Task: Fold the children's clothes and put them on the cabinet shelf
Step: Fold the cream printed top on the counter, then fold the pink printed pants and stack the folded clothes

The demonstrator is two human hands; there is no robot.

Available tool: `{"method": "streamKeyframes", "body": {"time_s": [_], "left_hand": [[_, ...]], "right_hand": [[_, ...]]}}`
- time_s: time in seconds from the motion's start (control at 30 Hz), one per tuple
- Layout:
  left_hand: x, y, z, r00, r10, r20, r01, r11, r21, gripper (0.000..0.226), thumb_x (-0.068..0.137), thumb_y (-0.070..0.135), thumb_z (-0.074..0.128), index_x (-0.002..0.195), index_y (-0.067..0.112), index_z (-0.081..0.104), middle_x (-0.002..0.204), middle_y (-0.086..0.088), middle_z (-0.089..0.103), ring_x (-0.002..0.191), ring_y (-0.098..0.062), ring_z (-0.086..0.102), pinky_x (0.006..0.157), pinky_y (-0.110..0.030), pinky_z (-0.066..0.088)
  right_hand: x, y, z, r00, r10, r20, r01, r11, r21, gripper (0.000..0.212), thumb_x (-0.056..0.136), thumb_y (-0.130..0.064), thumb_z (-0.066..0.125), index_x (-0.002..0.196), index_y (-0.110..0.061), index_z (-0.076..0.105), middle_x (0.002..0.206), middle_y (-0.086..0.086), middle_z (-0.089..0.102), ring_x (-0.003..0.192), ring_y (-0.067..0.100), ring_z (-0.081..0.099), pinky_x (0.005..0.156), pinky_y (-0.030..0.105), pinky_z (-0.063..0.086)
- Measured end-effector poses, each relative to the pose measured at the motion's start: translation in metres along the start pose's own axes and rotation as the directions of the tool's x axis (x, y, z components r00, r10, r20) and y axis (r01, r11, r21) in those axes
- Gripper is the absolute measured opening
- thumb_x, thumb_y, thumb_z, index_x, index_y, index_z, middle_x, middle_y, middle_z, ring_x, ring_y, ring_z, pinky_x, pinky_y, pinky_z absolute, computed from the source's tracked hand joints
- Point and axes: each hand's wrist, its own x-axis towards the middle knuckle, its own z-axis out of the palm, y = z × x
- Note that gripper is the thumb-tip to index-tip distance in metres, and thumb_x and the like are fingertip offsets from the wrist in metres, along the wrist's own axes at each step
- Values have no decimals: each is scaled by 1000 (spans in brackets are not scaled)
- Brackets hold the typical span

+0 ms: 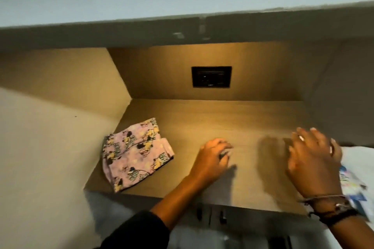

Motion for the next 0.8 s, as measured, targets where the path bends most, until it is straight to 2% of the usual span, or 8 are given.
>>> {"method": "streamKeyframes", "body": {"time_s": [0.07, 0.17, 0.27, 0.37, 0.5, 0.6, 0.73, 0.8], "left_hand": [[-29, -47, -56, 988, -118, -102, 131, 983, 127, 28, 89, 19, 60, 117, 18, 65, 125, -3, 61, 116, -18, 54, 104, -39, 44], [-73, -106, -130, 949, -271, -162, 313, 866, 389, 50, 84, 37, 64, 131, 22, 54, 137, -2, 50, 127, -22, 44, 107, -39, 37], [-125, -140, -168, 931, -363, -28, 314, 763, 564, 66, 77, 53, 62, 137, 29, 47, 148, -1, 41, 136, -24, 34, 113, -48, 31], [-174, -160, -176, 934, -351, 64, 247, 765, 594, 62, 80, 38, 65, 137, 24, 48, 149, -2, 41, 138, -24, 35, 114, -39, 28], [-195, -174, -182, 962, -270, 23, 206, 783, 587, 52, 73, 11, 69, 124, 19, 63, 133, -6, 59, 117, -27, 59, 97, -38, 48], [-195, -179, -185, 994, -113, 4, 89, 804, 588, 35, 63, 17, 74, 97, 23, 72, 105, -2, 70, 91, -21, 69, 73, -31, 56], [-190, -183, -185, 997, -38, -61, 62, 885, 461, 16, 76, 22, 67, 91, 21, 72, 101, -2, 69, 94, -19, 65, 76, -27, 52], [-177, -173, -186, 994, -46, -104, 73, 960, 271, 16, 82, 20, 64, 95, 14, 71, 104, -5, 69, 98, -16, 64, 81, -24, 55]], "right_hand": [[9, -62, 2, 978, -167, 121, 150, 979, 140, 40, 89, -31, 42, 119, -11, 58, 125, 13, 59, 120, 33, 48, 99, 50, 38], [20, -158, 33, 826, -422, 374, 298, 890, 344, 55, 88, -43, 55, 137, -21, 43, 141, 5, 46, 129, 26, 41, 107, 40, 36], [18, -241, 70, 638, -717, 282, 659, 697, 282, 54, 78, -40, 57, 130, -28, 48, 137, 4, 51, 122, 27, 48, 98, 44, 43], [6, -285, 89, 487, -823, 293, 797, 556, 236, 43, 71, -33, 61, 113, -28, 64, 124, 2, 61, 111, 27, 56, 88, 46, 47], [-5, -302, 98, 531, -808, 256, 799, 578, 166, 20, 79, -30, 59, 97, -29, 69, 106, -3, 65, 96, 23, 58, 81, 40, 45], [-7, -300, 96, 582, -791, 189, 766, 611, 198, 16, 80, -33, 56, 90, -29, 68, 89, -5, 67, 82, 20, 59, 78, 39, 44], [-5, -288, 66, 726, -686, 49, 596, 663, 453, 10, 79, -30, 56, 80, -24, 64, 72, -5, 63, 68, 17, 58, 72, 38, 50], [-1, -277, 47, 805, -592, 39, 464, 669, 580, 17, 79, -31, 49, 80, -20, 63, 68, -3, 63, 61, 18, 58, 59, 37, 51]]}}
